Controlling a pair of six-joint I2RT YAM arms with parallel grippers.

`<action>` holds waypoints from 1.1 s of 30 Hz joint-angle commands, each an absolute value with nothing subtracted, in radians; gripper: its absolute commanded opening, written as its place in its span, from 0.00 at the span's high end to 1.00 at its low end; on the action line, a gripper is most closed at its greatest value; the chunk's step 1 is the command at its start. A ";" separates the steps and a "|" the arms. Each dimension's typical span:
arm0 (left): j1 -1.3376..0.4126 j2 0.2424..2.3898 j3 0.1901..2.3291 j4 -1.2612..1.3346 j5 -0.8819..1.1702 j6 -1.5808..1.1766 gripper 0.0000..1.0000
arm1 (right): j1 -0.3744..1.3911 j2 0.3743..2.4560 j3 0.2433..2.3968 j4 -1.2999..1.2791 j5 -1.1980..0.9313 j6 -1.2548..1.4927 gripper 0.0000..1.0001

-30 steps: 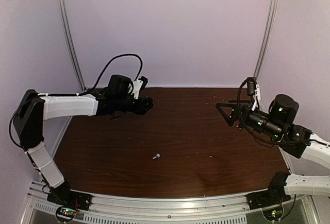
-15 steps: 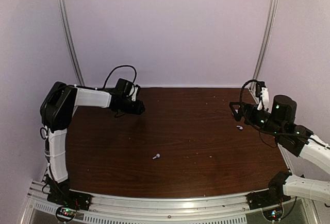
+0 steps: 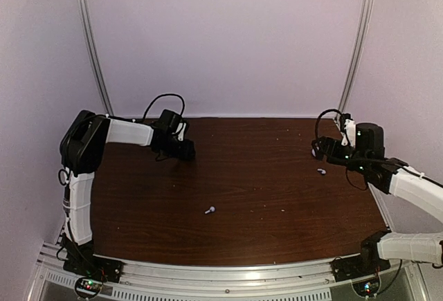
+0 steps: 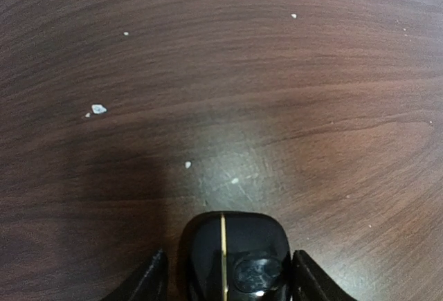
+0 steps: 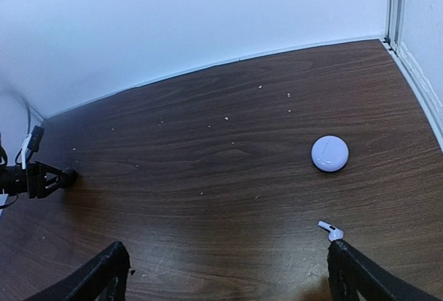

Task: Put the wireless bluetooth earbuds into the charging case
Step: Place the charging case with the earbuds at the center of the board, then pick up the charging case from the center of the board.

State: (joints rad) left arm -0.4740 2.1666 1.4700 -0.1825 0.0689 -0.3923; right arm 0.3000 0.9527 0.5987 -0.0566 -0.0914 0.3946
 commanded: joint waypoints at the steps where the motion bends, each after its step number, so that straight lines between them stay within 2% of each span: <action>1: -0.471 2.171 1.486 -0.169 0.081 -0.401 0.35 | 0.221 1.054 0.669 -0.021 -0.131 0.362 0.00; 4: -0.471 2.168 1.489 -0.174 0.084 -0.399 0.28 | 0.164 1.147 0.695 -0.003 -0.152 0.359 0.00; 15: -0.495 2.000 1.459 -0.164 0.096 -0.371 0.14 | 0.032 1.469 0.852 0.024 -0.186 0.298 0.04; 19: -0.511 1.939 1.448 -0.156 0.125 -0.358 0.03 | 0.013 1.581 0.939 -0.019 -0.200 0.242 0.04; 25: -0.533 1.869 1.423 -0.139 0.125 -0.345 0.02 | 0.013 1.752 1.047 -0.047 -0.272 0.225 0.07; 33: -0.535 1.816 1.367 -0.113 0.119 -0.333 0.02 | 0.012 1.896 1.127 -0.073 -0.220 0.204 0.15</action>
